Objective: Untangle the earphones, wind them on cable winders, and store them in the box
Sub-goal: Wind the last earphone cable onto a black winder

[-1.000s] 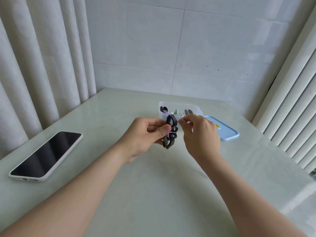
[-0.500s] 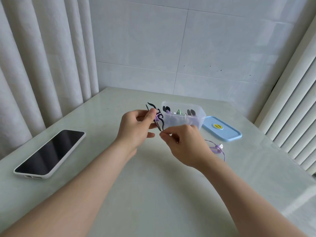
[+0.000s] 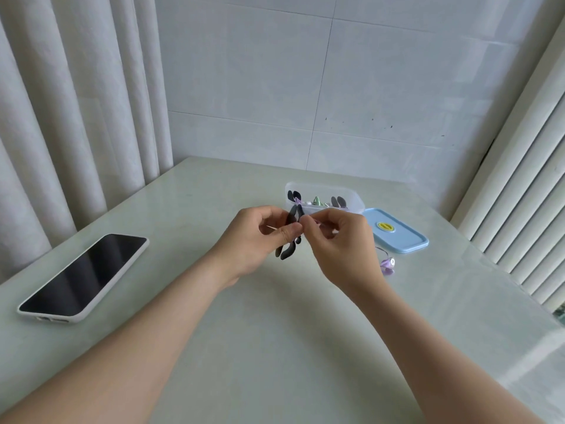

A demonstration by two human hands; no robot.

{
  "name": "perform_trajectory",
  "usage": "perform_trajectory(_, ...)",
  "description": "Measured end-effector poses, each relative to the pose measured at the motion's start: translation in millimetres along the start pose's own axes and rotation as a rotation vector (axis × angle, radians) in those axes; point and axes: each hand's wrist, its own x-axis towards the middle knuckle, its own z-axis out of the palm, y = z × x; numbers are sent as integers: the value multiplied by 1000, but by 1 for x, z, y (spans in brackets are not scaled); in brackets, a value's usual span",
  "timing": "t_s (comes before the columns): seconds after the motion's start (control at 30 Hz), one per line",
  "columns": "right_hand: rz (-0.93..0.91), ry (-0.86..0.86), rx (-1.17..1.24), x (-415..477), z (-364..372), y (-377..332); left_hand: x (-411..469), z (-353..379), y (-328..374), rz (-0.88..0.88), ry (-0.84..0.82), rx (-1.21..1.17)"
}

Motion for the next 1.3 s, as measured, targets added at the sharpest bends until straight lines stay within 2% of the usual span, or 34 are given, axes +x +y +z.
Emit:
perform_trajectory(0.2, -140, 121, -263, 8, -6, 12, -2, -2, -1, 11, -74, 150)
perform_trajectory(0.3, -98, 176, -263, 12, -12, 17, -2, -1, -3, 16, -92, 216)
perform_trajectory(0.47, -28, 192, -293, 14, -17, 23, -5, 4, -1, 38, -147, -20)
perform_trajectory(0.6, -64, 199, -312, 16, -12, 26, -2, 5, 1, 24, -83, -240)
perform_trajectory(0.73, -11, 40, -490, 12, -7, 25, 1, 8, 3, 8, 44, -434)
perform_trajectory(0.83, -46, -110, -581, 9, -3, 26, 6, 7, 3, -3, 199, -507)
perform_trajectory(0.93, -123, -262, -480, 5, -4, 25, 10, -1, 0, -69, 298, -483)
perform_trajectory(1.1, -293, -476, -398, -7, 6, 15, 9, -5, 1, -167, 287, -614)
perform_trajectory(1.17, -338, -479, -333, -10, 8, 11, 10, -6, 1, -169, 332, -619)
perform_trajectory(1.3, -424, -331, -371, -7, 9, 8, 12, -11, -6, -226, 411, -572)
